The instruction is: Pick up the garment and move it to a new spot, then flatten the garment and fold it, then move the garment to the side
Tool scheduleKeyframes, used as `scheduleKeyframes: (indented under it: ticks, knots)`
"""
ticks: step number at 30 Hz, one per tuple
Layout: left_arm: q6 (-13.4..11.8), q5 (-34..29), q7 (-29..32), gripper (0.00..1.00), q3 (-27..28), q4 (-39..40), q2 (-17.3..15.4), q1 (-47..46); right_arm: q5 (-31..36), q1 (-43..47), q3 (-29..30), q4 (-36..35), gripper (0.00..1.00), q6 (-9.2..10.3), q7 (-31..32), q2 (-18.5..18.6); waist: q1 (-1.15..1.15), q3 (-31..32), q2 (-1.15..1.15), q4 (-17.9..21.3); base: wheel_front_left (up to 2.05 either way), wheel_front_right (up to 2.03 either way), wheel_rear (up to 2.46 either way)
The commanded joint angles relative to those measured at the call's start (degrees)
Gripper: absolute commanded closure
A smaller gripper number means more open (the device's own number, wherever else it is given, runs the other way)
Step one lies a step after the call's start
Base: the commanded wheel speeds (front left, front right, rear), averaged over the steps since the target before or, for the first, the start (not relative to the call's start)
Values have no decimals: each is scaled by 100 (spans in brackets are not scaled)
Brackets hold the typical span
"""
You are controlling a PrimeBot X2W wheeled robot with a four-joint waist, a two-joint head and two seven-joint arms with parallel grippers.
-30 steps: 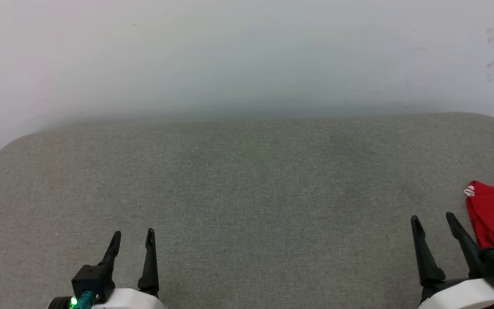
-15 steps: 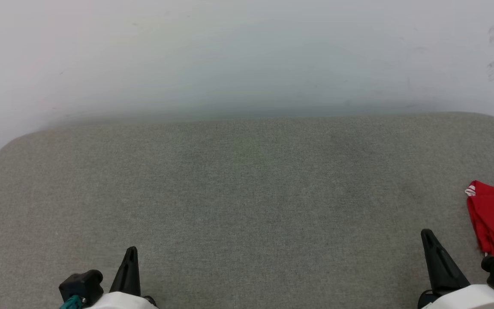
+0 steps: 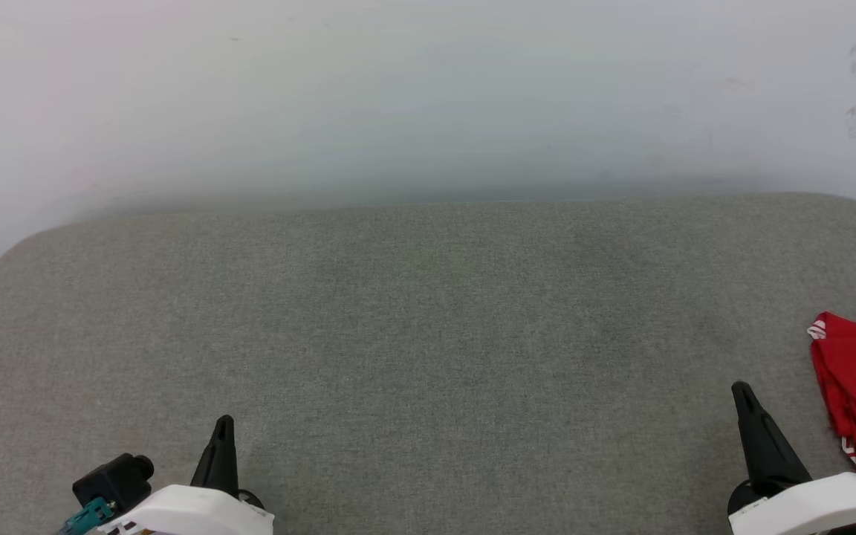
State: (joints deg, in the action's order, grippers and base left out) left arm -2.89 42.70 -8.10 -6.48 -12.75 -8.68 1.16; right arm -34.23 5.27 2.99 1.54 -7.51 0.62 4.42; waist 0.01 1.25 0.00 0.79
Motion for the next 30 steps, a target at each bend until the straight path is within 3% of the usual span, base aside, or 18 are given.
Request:
scheduleKeyframes:
  ticks: [1,30]
  knots:
    - [61,171,48,100,84,62,-6,-166,-222,-186,20,-33,100,1,29,7,0,-2,0,-1,0,0,0]
    - [444,2008,594,100,558,-7,222,-409,-2396,-579,111,454,100,1,212,-27,0,-42,0,-23,0,0,0]
